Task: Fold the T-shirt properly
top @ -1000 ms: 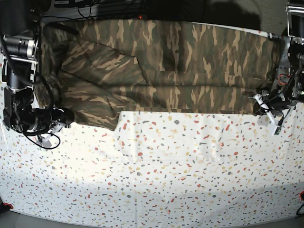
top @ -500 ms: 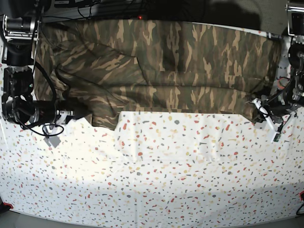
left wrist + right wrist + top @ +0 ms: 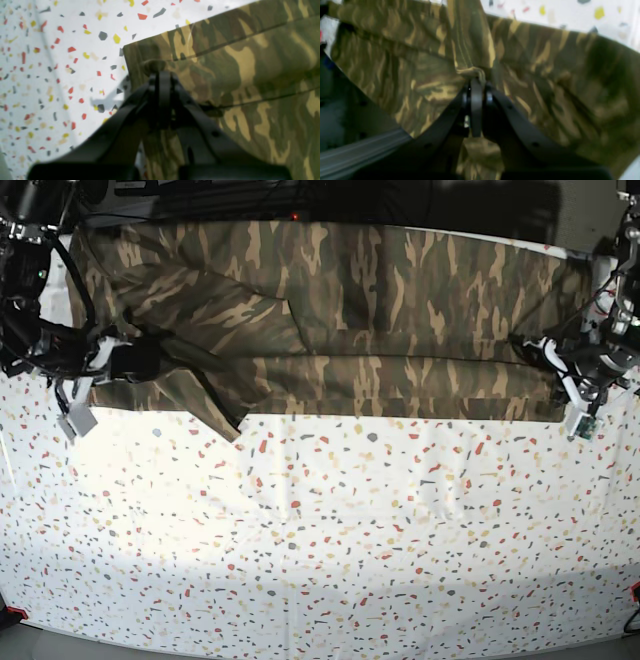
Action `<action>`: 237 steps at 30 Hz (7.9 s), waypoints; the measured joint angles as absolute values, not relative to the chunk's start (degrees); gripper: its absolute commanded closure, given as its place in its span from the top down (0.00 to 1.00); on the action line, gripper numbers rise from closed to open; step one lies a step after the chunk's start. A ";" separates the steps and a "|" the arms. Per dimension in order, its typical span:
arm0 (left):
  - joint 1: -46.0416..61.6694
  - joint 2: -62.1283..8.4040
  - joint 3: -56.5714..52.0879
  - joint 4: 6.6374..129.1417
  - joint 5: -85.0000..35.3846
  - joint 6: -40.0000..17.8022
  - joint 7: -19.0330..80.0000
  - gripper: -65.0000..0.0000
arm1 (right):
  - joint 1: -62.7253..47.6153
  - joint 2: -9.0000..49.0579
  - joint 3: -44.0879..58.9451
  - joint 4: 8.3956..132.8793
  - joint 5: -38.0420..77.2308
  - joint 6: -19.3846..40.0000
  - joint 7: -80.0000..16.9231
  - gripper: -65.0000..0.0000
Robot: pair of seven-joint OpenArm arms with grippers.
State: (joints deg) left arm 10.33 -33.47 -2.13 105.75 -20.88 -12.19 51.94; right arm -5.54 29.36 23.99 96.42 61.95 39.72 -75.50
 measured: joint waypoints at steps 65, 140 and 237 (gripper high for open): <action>13.72 -34.46 -2.11 110.24 -10.09 -31.03 43.27 0.43 | -23.81 31.14 32.75 117.86 52.60 39.72 -66.48 0.42; -3.18 -27.59 -2.26 77.73 -22.76 -19.99 51.57 0.00 | -0.71 28.25 20.03 97.06 34.11 39.72 -57.60 0.42; -13.21 -29.82 -2.11 79.53 -21.69 -27.20 59.70 0.44 | 25.23 28.40 1.83 66.37 22.63 36.64 -52.49 0.45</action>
State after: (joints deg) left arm -13.21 -29.82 -2.11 79.53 -21.69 -27.20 59.70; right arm 25.23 28.40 1.83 66.37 22.63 36.64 -52.49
